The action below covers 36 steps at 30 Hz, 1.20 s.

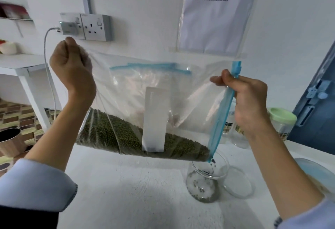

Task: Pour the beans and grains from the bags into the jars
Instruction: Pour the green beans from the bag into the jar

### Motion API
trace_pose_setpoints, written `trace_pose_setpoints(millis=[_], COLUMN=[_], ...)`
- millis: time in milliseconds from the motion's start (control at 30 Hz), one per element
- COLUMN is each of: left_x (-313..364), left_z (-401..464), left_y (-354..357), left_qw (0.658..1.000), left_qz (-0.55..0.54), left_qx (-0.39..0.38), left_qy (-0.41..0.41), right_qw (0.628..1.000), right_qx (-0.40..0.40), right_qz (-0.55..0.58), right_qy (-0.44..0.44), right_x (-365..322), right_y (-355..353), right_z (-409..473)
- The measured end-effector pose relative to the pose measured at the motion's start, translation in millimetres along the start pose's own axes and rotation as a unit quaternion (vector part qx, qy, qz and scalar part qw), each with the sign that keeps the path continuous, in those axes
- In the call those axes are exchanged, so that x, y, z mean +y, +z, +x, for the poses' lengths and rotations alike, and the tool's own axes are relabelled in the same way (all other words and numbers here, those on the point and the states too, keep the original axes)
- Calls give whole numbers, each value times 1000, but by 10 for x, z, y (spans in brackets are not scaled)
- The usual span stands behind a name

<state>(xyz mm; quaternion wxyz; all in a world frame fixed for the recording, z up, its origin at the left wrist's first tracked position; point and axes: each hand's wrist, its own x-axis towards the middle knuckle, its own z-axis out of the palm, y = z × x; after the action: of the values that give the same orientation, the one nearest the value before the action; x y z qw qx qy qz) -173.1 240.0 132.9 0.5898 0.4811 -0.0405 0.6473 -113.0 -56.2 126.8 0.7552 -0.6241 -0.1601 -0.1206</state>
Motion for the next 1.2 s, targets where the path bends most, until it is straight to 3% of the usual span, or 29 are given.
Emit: trace_pose_setpoints(millis=[133,233,333,433,533,633,733,833,1133,1200], left_x=[43,63,63,73,75,86,101,122,106,109], left_z=[45,47,40,32,31,45,40,44,67,74], left_y=[2,13,11,17,8,9,23,33,-9,-16], left_qw=[1000,1000,1000,1000,1000,1000,1000,1000,1000,1000], left_qz=[-4,-12,-9,-17,-11,-10,-5,-20,2,-3], left_qx=[-1,-6,-5,4,2,7,3,3,-3,1], left_qy=[12,16,22,12,11,5,11,11,28,21], right_qw=[1000,1000,999,1000,998,1000,998,1000,999,1000], right_qx=[-29,6,-35,0,-53,-17,-53,-9,-41,-5], right_qz=[-8,6,-12,0,-21,-11,-19,-11,-19,-12], right_qy=[4,1,5,0,5,-6,4,-1,9,2], right_x=[-9,-15,-22,-23,-58,-78,-96,-101,-76,-63], right_y=[9,-15,11,-5,6,-7,24,18,61,49], right_z=[0,-5,-27,-27,-29,-18,-27,-7,-24,-14])
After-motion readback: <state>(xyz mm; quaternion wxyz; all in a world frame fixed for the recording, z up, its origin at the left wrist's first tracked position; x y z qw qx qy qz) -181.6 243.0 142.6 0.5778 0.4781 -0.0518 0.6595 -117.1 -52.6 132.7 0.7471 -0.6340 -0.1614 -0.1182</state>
